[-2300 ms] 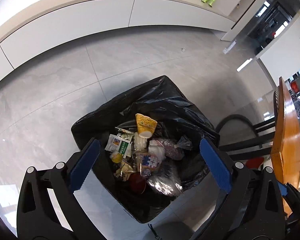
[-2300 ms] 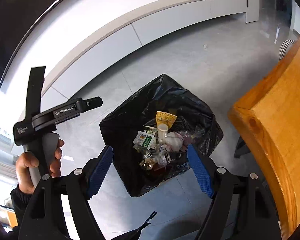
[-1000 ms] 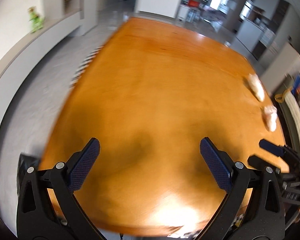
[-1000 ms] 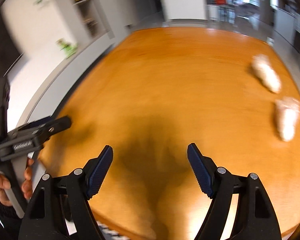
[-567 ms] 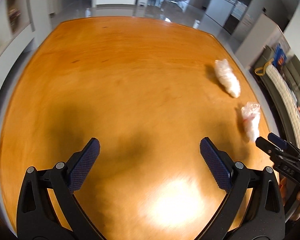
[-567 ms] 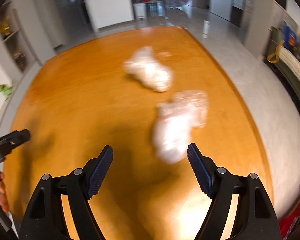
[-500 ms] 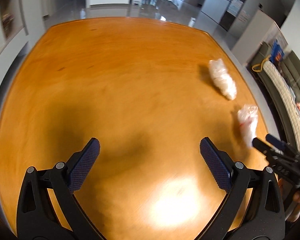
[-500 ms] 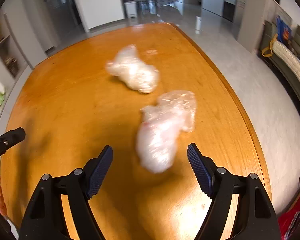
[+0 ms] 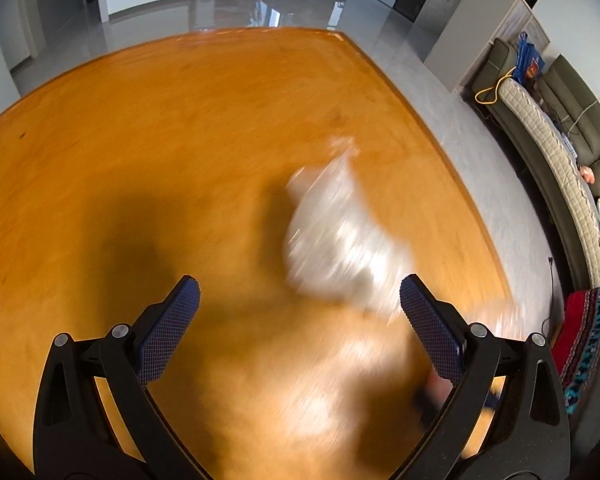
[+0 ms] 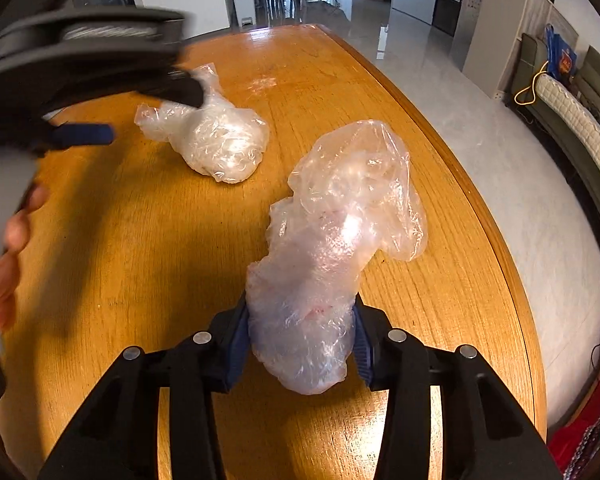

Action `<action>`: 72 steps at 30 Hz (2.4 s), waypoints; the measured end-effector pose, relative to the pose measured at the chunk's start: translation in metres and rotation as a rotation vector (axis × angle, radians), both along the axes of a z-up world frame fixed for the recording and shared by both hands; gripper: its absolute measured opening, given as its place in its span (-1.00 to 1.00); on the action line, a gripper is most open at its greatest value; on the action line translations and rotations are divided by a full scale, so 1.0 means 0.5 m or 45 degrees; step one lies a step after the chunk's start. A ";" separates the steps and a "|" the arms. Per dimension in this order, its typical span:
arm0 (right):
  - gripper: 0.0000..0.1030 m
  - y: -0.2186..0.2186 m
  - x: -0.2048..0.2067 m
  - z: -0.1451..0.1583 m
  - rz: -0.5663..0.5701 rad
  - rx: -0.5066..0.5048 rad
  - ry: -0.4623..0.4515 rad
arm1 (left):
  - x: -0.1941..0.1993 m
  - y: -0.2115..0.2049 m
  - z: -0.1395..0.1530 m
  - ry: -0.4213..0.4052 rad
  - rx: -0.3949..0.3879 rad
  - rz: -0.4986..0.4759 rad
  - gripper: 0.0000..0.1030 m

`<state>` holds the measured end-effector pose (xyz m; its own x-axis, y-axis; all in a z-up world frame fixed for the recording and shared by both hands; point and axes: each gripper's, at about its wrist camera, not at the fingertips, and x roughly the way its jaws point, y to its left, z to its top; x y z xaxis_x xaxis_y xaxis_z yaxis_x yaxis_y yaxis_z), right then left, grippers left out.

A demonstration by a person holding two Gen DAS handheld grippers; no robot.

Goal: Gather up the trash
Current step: 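Grasp a clear plastic bag with the left tool while the right tool grasps another clear plastic bag, then carry both plastic bags over the trash bag and open both tools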

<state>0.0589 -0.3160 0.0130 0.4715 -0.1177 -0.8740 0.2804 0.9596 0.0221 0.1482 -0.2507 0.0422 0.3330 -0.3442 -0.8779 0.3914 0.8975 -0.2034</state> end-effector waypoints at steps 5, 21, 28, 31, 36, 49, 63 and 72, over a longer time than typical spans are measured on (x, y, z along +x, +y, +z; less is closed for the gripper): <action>-0.12 0.011 -0.002 0.005 -0.004 -0.001 0.004 | 0.012 -0.054 -0.030 -0.064 0.070 -0.038 0.82; -0.17 0.086 -0.059 0.081 0.093 0.083 -0.101 | -0.100 0.070 0.039 -0.127 -0.036 -0.072 -0.14; -0.17 0.218 -0.124 0.136 0.245 0.089 -0.185 | -0.207 0.223 0.103 -0.229 -0.057 0.013 -0.14; -0.17 0.281 -0.154 0.152 0.325 0.102 -0.210 | -0.269 0.303 0.126 -0.260 -0.066 0.064 -0.14; -0.17 0.388 -0.195 0.170 0.474 0.103 -0.231 | -0.353 0.410 0.147 -0.313 -0.053 0.166 -0.13; -0.16 0.660 -0.261 0.176 0.831 0.135 -0.221 | -0.541 0.682 0.154 -0.398 -0.043 0.524 -0.12; -0.16 0.961 -0.389 0.142 1.293 0.169 -0.147 | -0.791 1.008 0.111 -0.403 0.031 1.033 -0.11; -0.16 1.115 -0.456 0.087 1.542 0.215 -0.030 | -0.939 1.157 0.039 -0.284 0.049 1.337 -0.11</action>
<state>-0.1690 0.2416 0.0566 0.2131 0.5224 -0.8256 -0.7945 0.5845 0.1648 -0.3214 0.3276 0.0618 0.6004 0.2337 -0.7648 -0.5544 0.8109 -0.1875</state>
